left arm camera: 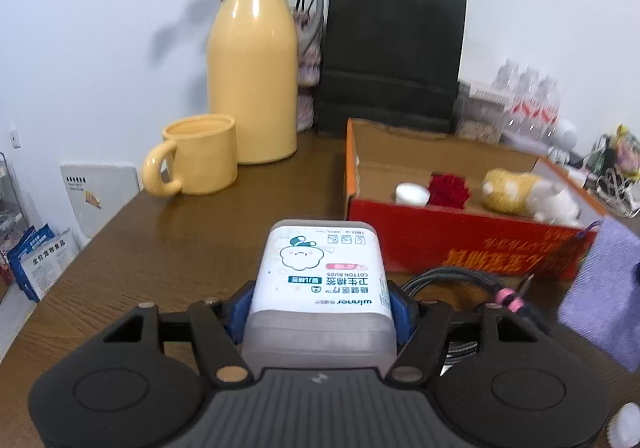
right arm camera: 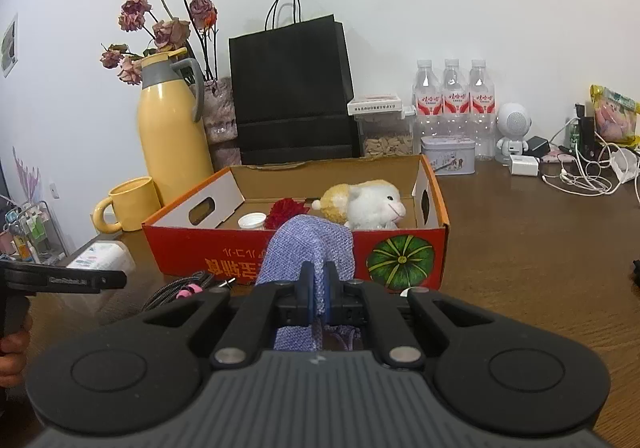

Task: Organize objects
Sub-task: 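Grasp the cotton-swab container with the left tool while the right tool grasps the purple pouch, then carry the swab container and purple pouch into the box and open both tools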

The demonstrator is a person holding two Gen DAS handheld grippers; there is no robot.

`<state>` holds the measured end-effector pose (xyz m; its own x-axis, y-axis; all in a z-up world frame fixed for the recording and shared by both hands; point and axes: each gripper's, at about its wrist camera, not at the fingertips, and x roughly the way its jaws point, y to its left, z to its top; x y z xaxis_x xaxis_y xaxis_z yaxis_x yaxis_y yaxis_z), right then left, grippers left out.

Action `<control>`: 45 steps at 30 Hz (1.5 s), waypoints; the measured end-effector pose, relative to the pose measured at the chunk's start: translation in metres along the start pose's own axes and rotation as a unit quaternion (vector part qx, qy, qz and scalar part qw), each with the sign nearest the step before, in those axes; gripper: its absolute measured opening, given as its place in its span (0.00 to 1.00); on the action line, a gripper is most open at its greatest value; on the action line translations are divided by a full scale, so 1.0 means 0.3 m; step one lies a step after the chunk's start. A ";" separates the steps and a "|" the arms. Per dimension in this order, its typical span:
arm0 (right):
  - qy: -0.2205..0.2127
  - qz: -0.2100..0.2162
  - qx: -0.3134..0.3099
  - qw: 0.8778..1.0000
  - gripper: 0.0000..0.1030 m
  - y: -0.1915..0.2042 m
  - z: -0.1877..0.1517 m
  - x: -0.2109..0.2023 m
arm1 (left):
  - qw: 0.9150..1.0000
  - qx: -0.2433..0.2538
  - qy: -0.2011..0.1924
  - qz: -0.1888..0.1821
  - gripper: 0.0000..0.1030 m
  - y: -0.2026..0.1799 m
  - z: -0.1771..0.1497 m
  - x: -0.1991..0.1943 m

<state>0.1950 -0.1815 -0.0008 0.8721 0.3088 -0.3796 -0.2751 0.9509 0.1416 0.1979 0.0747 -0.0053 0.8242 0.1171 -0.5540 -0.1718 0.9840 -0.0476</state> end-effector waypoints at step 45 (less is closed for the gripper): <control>-0.054 0.059 0.001 0.997 0.05 0.039 0.274 0.289 | 0.998 0.003 -0.057 -0.041 0.62 -0.316 0.318 0.175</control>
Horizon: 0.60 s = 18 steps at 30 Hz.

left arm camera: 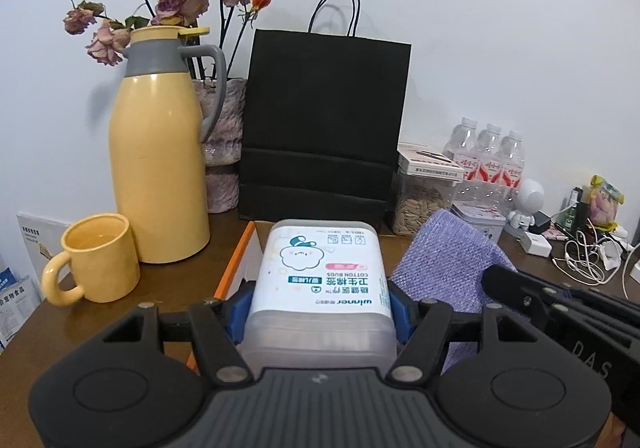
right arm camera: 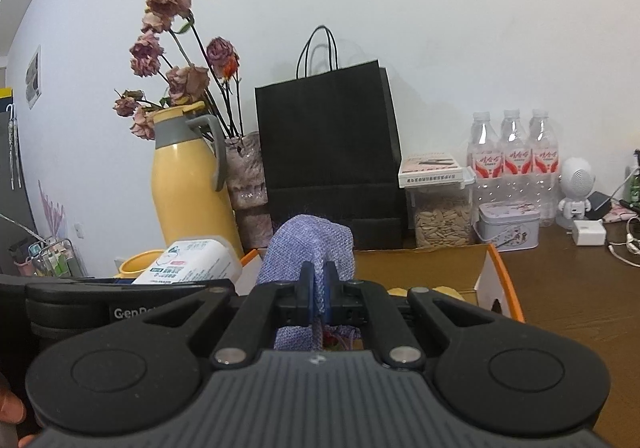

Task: Organize objects
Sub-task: 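Carry the swab container and purple pouch into the box and open both tools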

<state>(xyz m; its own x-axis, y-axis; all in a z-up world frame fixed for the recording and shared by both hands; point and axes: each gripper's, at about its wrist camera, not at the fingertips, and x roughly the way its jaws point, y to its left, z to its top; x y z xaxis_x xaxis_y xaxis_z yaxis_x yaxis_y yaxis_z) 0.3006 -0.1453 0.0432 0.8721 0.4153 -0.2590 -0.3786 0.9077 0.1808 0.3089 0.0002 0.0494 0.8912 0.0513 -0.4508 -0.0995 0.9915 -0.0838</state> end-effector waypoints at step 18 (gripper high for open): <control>0.040 -0.013 -0.021 0.999 0.05 -0.053 -0.033 0.225 | 0.999 0.020 0.025 0.022 0.63 0.031 0.017 0.209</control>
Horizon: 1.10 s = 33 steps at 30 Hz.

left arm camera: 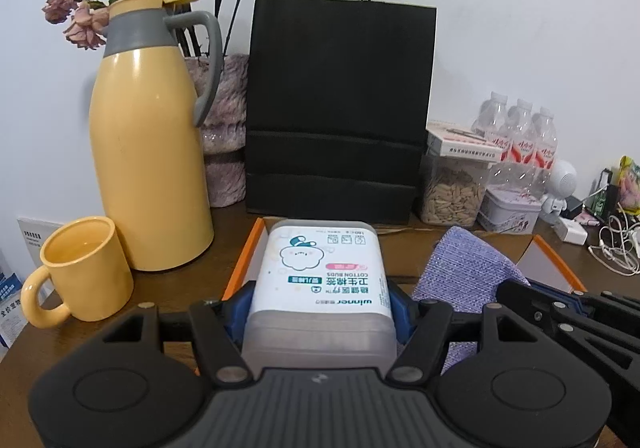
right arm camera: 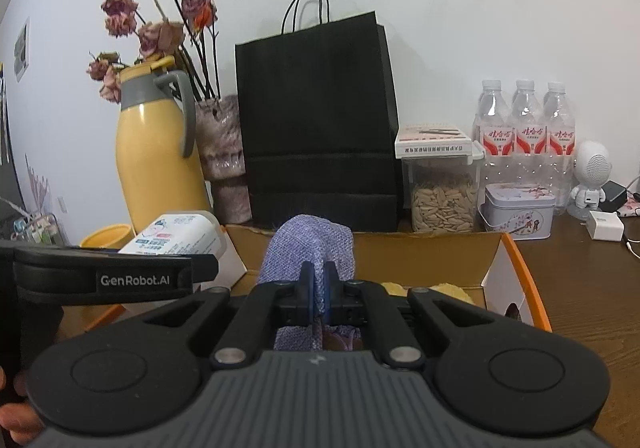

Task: Organize objects
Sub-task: 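Carry the swab container and purple pouch into the box and open both tools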

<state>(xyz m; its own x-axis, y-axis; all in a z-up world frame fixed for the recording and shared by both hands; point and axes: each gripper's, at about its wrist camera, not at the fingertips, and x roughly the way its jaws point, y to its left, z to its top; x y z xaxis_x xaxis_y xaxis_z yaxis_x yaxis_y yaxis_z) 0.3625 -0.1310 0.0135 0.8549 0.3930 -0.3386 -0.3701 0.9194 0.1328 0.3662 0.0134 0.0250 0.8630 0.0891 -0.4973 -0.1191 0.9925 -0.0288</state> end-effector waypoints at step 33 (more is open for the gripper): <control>0.003 -0.060 -0.047 0.997 1.00 0.011 -0.015 -0.059 | 1.000 0.008 -0.021 0.010 1.00 -0.005 -0.015 -0.061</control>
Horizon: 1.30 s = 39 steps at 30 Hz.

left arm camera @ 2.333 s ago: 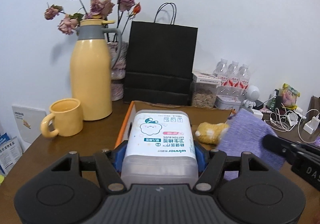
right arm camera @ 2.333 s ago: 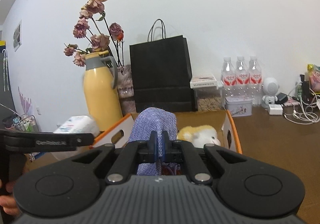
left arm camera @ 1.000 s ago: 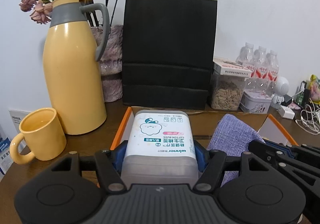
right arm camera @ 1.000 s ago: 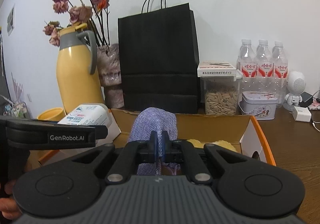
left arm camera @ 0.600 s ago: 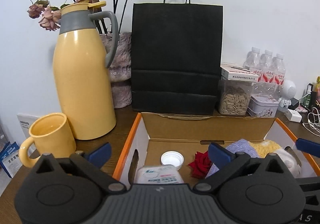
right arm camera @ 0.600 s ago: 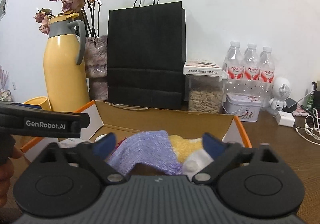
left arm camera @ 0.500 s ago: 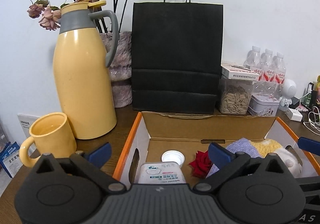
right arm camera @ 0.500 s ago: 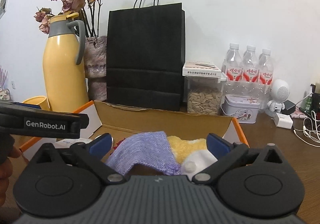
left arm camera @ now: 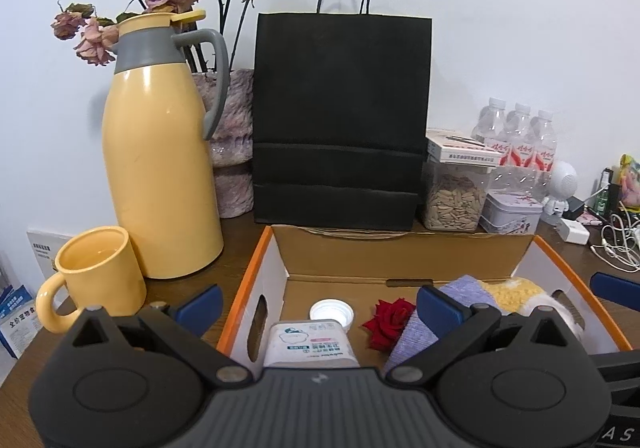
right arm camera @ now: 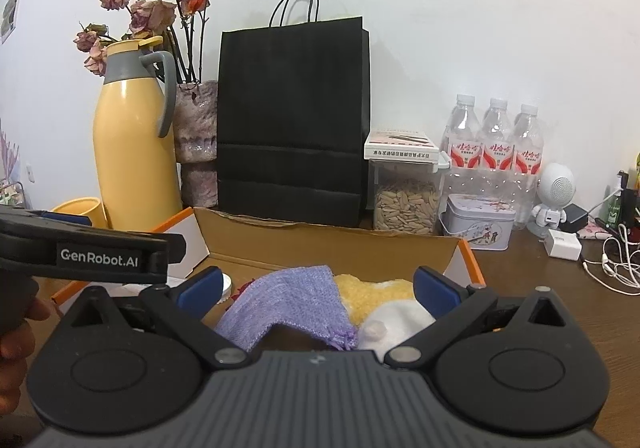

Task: Organize objects
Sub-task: 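Carry the swab container and purple pouch into the box and open both tools, then move both tools back over the table toward the cap and cables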

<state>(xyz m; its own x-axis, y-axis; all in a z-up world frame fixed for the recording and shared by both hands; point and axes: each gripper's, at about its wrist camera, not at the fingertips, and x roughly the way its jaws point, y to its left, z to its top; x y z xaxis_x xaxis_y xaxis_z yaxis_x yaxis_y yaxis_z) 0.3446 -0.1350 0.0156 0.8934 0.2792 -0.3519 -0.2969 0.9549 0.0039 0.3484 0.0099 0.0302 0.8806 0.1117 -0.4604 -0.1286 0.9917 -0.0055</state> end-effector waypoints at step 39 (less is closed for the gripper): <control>0.026 -0.005 -0.035 0.999 1.00 0.049 -0.148 -0.494 | 0.999 0.030 -0.012 -0.036 1.00 0.014 -0.209 -0.545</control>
<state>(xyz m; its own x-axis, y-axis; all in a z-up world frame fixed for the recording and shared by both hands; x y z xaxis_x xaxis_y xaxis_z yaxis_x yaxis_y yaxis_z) 0.1929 -0.1667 0.0261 0.8781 0.2624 -0.4002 -0.3124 0.9478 -0.0642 0.1753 -0.0083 0.0499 0.8972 0.0410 -0.4398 -0.0380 0.9992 0.0157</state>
